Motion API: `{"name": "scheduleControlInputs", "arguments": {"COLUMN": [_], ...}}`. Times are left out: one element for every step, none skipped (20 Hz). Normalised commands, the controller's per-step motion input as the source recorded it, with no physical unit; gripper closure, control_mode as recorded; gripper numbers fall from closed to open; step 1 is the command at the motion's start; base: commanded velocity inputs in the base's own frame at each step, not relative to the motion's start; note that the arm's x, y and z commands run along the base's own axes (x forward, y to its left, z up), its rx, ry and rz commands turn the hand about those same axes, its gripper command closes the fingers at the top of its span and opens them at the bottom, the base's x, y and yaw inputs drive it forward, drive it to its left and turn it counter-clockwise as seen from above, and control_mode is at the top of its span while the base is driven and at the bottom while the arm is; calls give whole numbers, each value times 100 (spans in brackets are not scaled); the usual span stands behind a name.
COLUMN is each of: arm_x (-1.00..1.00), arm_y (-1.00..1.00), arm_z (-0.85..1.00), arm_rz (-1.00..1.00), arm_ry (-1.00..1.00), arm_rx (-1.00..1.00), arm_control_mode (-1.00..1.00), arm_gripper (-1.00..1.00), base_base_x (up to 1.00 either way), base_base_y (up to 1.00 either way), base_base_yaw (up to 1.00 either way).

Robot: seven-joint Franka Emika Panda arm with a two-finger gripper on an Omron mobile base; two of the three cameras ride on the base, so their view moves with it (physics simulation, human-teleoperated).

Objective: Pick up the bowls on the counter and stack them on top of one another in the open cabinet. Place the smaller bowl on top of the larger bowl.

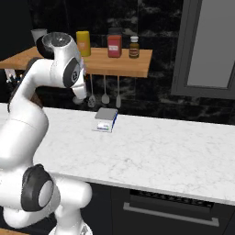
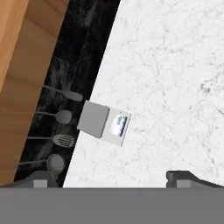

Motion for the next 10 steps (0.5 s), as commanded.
{"name": "scheduleControlInputs", "arguments": {"arm_x": [-100, -100, -100, -100, -100, -100, -100, -100, -97, -88], "arm_y": [-100, -100, -100, -100, -100, -100, -100, -100, -100, -100], "arm_z": [-100, -100, -100, -100, -100, -100, -100, -81, -55, -26], "arm_rz": [0, 0, 0, 0, -1, -1, -3, -5, -6, -7], "arm_ry": [-9, -5, -1, 0, 0, 0, 0, 0, -1, -2], "arm_rx": [15, 15, 15, 15, 15, 17, 20, 24, 25, 29], "arm_control_mode": [-100, -100, -100, -100, -100, -100, -100, -100, -100, -100], "arm_gripper": [-100, -100, -100, -100, -100, -100, -100, -100, -100, -100], "base_base_x": [0, 0, 0, 0, 0, 0, 0, 0, 0, 0], "base_base_y": [0, 0, 0, 0, 0, 0, 0, 0, 0, 0], "base_base_yaw": [0, 0, 0, 0, 0, 0, 0, 0, 0, 0]}}
